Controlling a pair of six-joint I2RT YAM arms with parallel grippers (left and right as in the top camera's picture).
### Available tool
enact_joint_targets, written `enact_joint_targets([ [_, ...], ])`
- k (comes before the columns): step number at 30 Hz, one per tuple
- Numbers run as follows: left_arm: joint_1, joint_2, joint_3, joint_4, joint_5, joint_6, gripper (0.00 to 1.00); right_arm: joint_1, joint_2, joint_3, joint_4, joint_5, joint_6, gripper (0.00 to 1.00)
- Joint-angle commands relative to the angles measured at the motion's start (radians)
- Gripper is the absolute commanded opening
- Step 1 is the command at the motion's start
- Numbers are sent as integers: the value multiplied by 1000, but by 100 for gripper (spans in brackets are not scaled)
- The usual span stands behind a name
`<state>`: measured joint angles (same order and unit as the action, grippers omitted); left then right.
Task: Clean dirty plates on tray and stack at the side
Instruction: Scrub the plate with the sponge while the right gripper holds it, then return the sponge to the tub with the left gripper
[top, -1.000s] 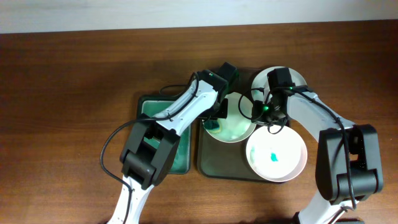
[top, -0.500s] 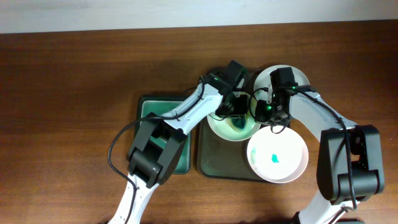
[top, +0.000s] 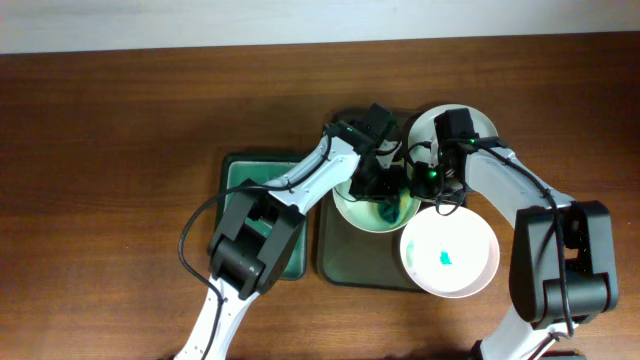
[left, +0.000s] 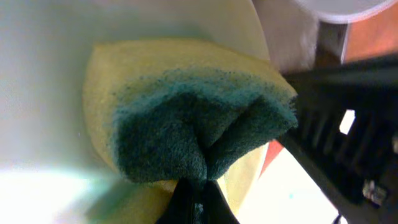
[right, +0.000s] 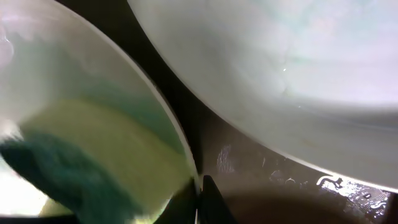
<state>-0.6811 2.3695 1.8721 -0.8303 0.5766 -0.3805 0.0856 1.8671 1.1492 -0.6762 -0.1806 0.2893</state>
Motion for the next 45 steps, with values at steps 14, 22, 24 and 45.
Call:
enact_joint_targets([
  [14, 72, 39, 183, -413, -772, -151, 0, 6, 2, -3, 2, 2, 7, 4],
  [22, 70, 32, 399, -552, -514, -98, 0, 6, 2, -3, 0, 2, 7, 9],
  [24, 71, 15, 487, -627, -518, -79, 0, 6, 2, -3, -1, 2, 7, 10],
  [45, 252, -507, -269, -488, -774, -129, 0, 6, 2, -3, -17, 1, -31, 10],
])
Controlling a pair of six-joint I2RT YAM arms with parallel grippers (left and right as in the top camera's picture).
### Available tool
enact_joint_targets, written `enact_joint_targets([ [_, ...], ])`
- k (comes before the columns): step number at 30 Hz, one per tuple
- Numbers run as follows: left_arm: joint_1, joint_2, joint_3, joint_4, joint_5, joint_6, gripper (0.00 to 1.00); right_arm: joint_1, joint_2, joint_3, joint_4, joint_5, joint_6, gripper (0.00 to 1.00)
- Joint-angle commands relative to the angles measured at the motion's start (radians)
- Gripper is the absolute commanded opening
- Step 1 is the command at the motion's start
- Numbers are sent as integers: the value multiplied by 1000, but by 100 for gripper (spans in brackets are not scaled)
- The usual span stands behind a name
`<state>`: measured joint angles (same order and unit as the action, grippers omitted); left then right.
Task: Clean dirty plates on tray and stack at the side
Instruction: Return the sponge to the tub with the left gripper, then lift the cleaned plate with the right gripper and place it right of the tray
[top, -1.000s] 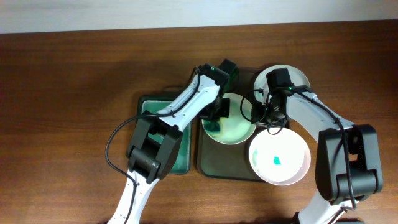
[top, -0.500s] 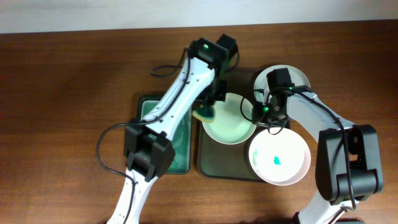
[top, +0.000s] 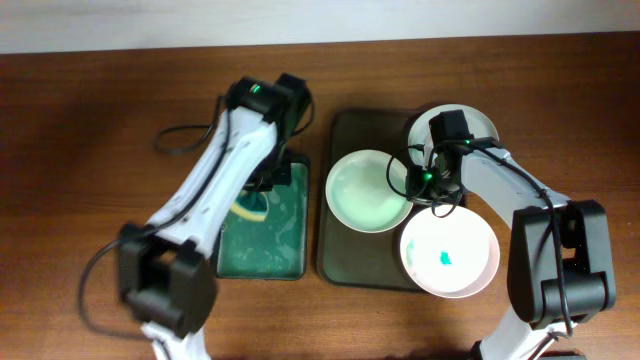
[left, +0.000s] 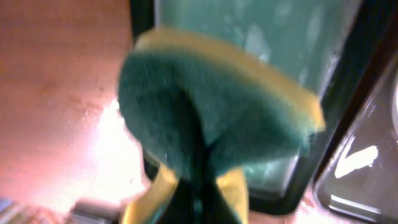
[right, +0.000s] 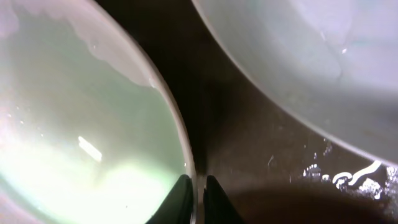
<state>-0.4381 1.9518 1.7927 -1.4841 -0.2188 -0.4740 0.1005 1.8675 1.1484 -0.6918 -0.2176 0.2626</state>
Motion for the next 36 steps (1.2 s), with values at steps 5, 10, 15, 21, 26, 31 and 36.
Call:
enact_joint_targets([
  [5, 13, -92, -531, 531, 70, -33, 0, -8, 2, -2, 16, 38, -32, 11],
  [10, 23, -97, -586, 609, 127, -33, 3, -8, 2, -2, 46, 34, -49, 15],
  [15, 29, -132, -529, 565, 238, 19, 29, -3, -28, 1, 11, -85, -45, 4],
  [21, 35, -259, -476, 513, 239, 19, 88, 43, -196, 1, -24, 103, -32, 4],
  [26, 35, -293, -476, 513, 238, 19, 100, 152, -338, 1, -84, 451, 43, 4],
  [31, 35, -293, -476, 513, 238, 19, 99, 312, -436, 1, -101, 751, 46, 4],
  [36, 35, -293, -476, 513, 238, 19, 99, 383, -443, 1, -134, 845, 47, 4],
])
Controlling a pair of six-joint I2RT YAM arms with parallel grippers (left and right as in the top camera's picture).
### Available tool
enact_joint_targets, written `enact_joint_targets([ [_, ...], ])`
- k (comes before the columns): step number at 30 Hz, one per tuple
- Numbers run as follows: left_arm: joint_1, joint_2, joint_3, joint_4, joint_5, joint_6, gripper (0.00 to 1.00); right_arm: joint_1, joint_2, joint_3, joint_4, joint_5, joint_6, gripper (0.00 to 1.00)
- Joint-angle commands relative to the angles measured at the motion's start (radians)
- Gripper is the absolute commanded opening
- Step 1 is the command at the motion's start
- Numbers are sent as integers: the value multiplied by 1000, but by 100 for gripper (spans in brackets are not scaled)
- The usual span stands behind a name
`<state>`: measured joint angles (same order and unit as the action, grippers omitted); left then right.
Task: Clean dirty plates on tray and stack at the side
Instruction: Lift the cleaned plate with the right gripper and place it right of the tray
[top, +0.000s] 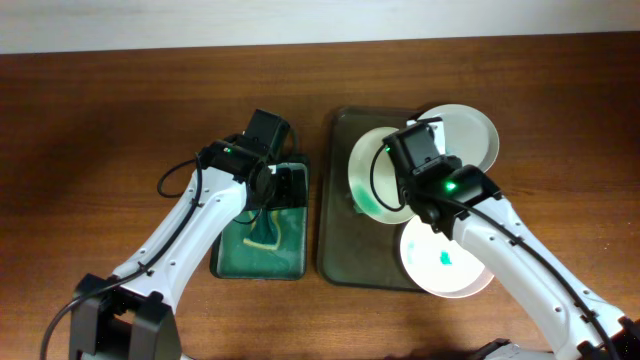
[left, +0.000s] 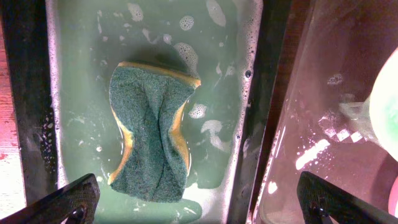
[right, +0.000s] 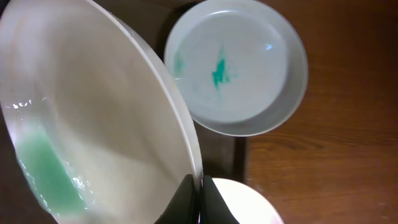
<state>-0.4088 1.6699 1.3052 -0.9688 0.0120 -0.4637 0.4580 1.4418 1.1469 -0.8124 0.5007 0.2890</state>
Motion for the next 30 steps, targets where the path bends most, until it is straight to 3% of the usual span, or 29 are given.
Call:
enact_joint_targets([
  [1, 6, -11, 11, -2, 8, 9, 99, 35, -18, 3, -25, 151, 38, 4],
  [18, 6, -11, 11, -2, 8, 9, 99, 322, -18, 26, -138, 579, 68, 4],
  [30, 6, -11, 11, -2, 8, 9, 99, 327, -18, 26, -138, 588, 68, 4],
])
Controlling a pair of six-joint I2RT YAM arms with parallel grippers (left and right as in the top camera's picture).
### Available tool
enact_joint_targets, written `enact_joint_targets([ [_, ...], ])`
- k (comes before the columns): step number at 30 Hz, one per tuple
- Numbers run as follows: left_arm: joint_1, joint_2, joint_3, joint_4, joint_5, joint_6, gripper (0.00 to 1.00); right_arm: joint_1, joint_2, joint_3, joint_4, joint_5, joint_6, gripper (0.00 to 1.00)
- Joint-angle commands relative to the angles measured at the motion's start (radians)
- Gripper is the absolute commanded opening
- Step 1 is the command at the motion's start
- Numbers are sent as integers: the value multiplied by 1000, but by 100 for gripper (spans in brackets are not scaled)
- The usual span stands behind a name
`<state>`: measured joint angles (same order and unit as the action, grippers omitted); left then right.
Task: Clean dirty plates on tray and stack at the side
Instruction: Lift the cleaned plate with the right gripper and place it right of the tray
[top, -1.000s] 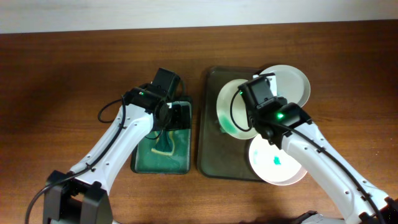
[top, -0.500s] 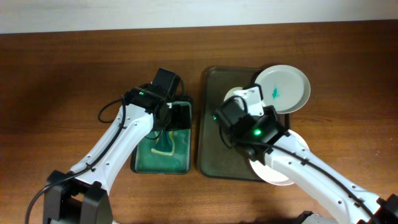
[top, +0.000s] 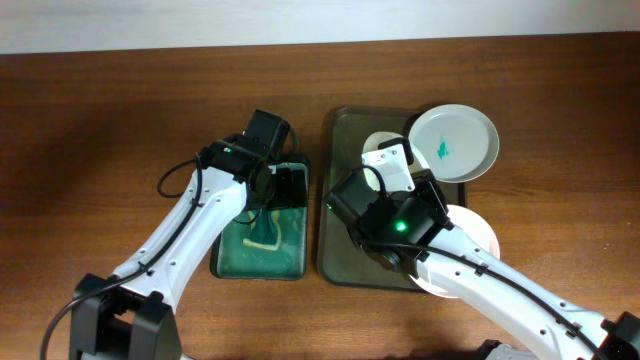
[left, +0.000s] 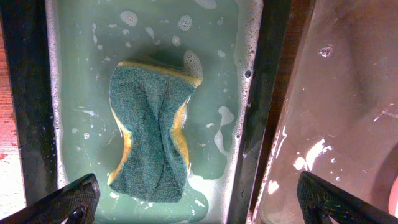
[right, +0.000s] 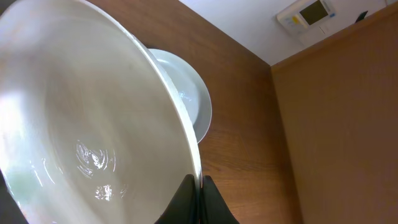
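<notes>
My right gripper (right: 199, 186) is shut on the rim of a white plate (right: 93, 124), held steeply on edge above the dark tray (top: 335, 240); only water drops show on its face. A plate with a green stain (top: 455, 143) lies at the tray's back right corner. Another white plate (top: 478, 232) shows partly under my right arm. The green and yellow sponge (left: 152, 130) lies in the soapy green basin (left: 249, 74). My left gripper (left: 199, 202) hangs open above the basin, holding nothing.
The basin (top: 228, 262) sits directly left of the tray on the brown wooden table (top: 100, 150). My right arm (top: 470, 275) crosses the tray's front right corner. A pale wall (top: 300, 20) runs along the far edge.
My right arm has swung to the left front over the tray, and the plate it holds stands more upright; the green pool on it is gone. The left gripper and sponge are unchanged.
First my left gripper held the sponge in the plate on the tray while my right gripper pinched that plate's rim. Then the sponge was over the basin. Later it lay in the basin with the left gripper open, and the right gripper held the plate tilted, now nearly on edge.
</notes>
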<state>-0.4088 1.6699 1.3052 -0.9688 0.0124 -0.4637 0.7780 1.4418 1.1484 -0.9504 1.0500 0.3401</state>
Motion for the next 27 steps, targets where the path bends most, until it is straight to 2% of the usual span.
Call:
enact_joint_targets([
  [1, 6, -11, 11, -2, 7, 9, 100, 7, -18, 24, 0, 39, 17, 4],
  [27, 6, -11, 11, -2, 7, 9, 99, 6, -18, 24, 23, 39, 17, 4],
])
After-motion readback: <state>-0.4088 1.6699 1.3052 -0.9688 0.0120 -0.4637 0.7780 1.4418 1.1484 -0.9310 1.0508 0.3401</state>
